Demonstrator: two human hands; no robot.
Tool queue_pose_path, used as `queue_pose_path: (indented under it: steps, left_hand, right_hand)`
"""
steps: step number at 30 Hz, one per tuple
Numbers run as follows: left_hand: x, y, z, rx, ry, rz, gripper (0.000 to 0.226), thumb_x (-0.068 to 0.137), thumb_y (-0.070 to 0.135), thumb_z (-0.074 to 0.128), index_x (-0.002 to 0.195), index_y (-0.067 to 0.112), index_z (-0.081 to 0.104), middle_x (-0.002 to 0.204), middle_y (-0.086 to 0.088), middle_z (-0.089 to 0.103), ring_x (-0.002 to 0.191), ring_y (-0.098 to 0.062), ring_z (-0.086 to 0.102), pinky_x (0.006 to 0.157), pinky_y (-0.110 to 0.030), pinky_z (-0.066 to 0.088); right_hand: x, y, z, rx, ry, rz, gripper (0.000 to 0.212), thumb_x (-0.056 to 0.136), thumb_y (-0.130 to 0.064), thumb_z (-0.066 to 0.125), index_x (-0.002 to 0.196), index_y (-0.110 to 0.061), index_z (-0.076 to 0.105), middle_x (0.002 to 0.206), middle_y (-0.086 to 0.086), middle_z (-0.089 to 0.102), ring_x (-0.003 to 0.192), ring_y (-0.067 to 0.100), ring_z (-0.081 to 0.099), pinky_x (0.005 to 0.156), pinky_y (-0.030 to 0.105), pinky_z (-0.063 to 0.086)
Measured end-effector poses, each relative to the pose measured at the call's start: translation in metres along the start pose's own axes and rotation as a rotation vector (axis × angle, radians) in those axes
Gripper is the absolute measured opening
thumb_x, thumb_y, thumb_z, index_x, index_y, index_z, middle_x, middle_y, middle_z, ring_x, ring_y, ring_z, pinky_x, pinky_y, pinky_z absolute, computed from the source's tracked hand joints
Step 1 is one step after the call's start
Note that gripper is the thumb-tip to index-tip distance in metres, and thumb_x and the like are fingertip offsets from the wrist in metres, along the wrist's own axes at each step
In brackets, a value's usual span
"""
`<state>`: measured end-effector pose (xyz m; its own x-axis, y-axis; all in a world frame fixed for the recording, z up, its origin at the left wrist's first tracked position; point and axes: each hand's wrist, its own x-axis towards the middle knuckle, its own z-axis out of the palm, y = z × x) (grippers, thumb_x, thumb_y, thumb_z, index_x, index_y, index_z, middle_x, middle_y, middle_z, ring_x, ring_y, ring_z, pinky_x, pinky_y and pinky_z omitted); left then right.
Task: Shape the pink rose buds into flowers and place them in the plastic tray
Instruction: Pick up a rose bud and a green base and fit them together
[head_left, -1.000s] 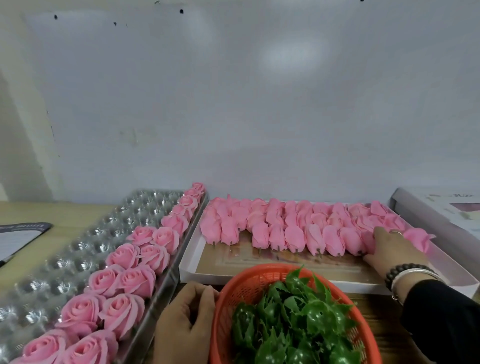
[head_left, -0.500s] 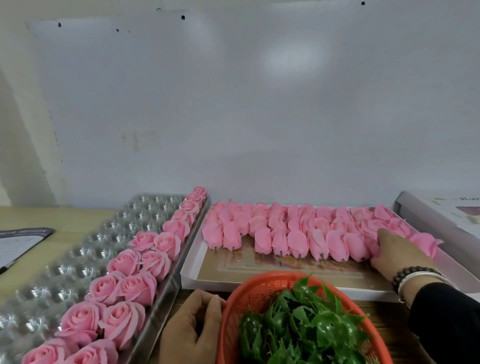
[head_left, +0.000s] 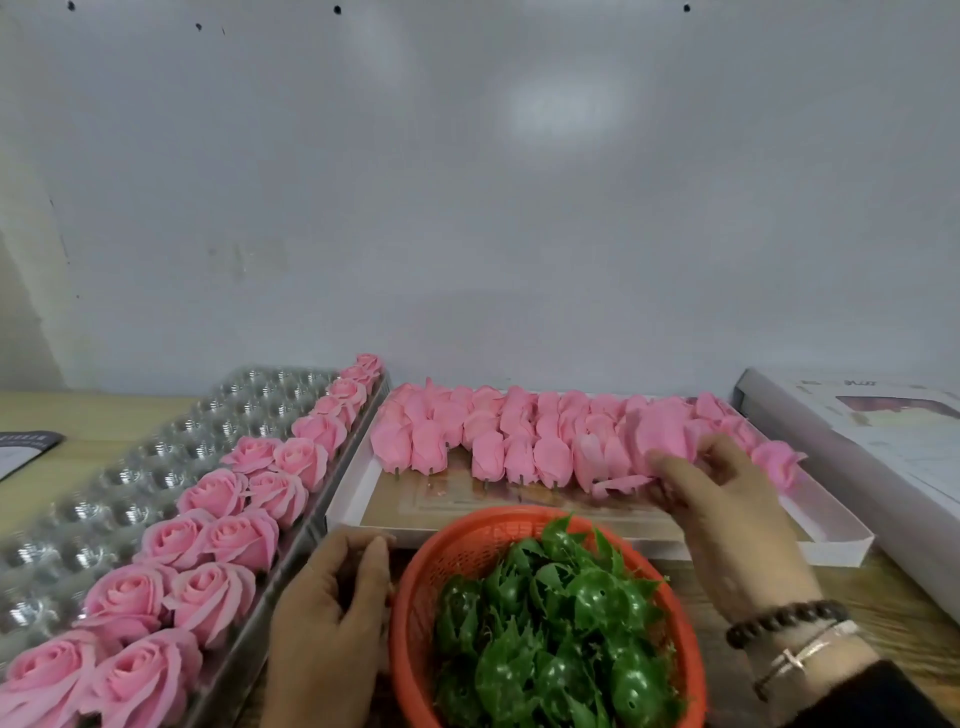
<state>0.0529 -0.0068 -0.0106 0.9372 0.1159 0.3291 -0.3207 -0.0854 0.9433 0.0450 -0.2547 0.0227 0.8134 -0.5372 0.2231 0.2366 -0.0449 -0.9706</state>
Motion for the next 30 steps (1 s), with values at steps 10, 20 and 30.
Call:
queue_pose_path:
  steps: [10, 20, 30]
  left_hand:
    - [0.0, 0.064, 0.028, 0.471, -0.523, 0.357, 0.009, 0.071, 0.04, 0.062, 0.064, 0.034, 0.062, 0.087, 0.032, 0.053, 0.077, 0.007, 0.052, 0.069, -0.01, 0.043]
    - [-0.002, 0.044, 0.056, 0.347, -0.562, 0.429, 0.018, 0.079, 0.03, 0.07, 0.095, 0.036, 0.065, 0.084, 0.028, 0.064, 0.089, 0.004, 0.058, 0.087, -0.03, 0.045]
    - [-0.001, 0.051, 0.055, -0.235, -0.137, 0.201, 0.022, 0.068, 0.042, 0.069, 0.066, 0.022, 0.061, 0.06, 0.0, 0.061, 0.054, -0.004, 0.053, 0.05, -0.015, 0.043]
  right_hand:
    - [-0.044, -0.039, 0.039, 0.354, -0.224, 0.065, 0.021, 0.053, -0.026, 0.07, 0.07, -0.017, 0.064, 0.069, 0.008, 0.065, 0.077, 0.024, 0.067, 0.073, 0.039, 0.052]
    - [-0.051, -0.043, 0.046, 0.309, -0.332, 0.012, 0.021, 0.065, -0.019, 0.076, 0.082, -0.013, 0.064, 0.08, 0.014, 0.068, 0.074, 0.024, 0.067, 0.065, 0.035, 0.053]
    - [-0.056, -0.034, 0.056, 0.25, -0.406, -0.023, 0.02, 0.069, -0.013, 0.064, 0.088, -0.017, 0.067, 0.088, 0.014, 0.071, 0.083, 0.025, 0.068, 0.076, 0.03, 0.056]
